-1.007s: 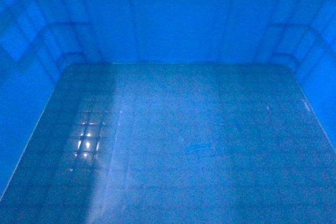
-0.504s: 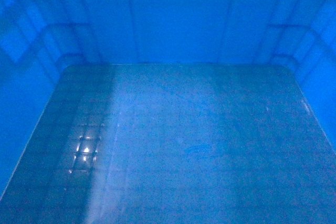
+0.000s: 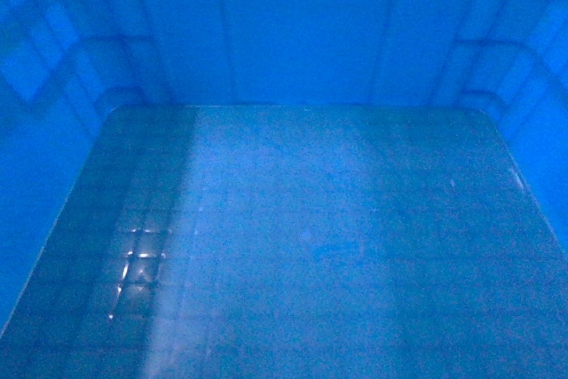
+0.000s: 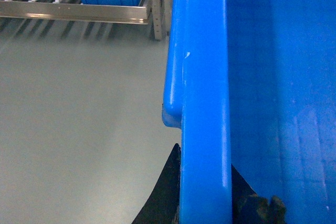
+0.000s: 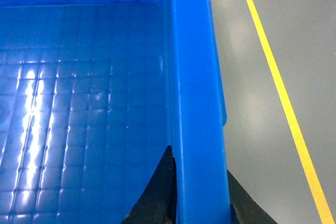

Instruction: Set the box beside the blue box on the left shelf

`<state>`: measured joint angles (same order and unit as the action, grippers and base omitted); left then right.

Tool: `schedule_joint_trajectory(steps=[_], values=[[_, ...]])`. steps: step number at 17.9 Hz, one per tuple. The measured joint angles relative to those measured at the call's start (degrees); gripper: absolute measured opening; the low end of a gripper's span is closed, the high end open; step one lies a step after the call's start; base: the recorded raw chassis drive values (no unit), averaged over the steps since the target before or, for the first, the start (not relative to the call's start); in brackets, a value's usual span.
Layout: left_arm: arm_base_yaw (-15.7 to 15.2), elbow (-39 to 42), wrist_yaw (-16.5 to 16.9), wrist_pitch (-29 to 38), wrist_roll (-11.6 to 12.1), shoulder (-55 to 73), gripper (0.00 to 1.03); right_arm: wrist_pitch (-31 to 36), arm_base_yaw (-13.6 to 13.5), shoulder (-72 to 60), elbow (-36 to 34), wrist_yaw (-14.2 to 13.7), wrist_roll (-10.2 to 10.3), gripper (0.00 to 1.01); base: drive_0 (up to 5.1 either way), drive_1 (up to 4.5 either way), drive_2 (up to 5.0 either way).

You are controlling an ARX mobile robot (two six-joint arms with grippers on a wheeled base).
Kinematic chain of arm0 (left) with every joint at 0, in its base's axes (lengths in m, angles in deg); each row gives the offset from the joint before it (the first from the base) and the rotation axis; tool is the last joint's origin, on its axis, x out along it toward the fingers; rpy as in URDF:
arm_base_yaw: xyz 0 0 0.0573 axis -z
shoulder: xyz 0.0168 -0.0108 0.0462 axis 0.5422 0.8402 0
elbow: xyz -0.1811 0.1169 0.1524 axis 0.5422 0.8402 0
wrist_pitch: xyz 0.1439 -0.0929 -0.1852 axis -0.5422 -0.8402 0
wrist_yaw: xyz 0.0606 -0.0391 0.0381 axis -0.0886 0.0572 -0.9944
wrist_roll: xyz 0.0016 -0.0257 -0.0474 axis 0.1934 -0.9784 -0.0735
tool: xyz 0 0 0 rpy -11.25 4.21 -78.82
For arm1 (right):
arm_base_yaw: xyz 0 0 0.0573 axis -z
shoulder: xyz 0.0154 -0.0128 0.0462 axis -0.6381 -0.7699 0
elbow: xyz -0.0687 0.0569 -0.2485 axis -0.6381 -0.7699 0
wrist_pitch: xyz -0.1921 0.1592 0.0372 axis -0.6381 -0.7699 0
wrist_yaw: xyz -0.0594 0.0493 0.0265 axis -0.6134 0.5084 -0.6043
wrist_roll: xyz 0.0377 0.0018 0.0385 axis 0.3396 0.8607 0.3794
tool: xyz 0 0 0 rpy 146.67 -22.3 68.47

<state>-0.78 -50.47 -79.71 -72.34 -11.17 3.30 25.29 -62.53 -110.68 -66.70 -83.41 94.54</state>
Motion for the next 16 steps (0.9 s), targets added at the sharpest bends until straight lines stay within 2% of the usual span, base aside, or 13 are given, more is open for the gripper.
schedule_joint_trajectory(steps=[16], values=[[0.0, 0.0, -0.1, 0.1, 0.0, -0.1, 0.09, 0.2, 0.0, 0.0, 0.0, 0.0, 0.0, 0.1, 0.0, 4.26, -4.2]])
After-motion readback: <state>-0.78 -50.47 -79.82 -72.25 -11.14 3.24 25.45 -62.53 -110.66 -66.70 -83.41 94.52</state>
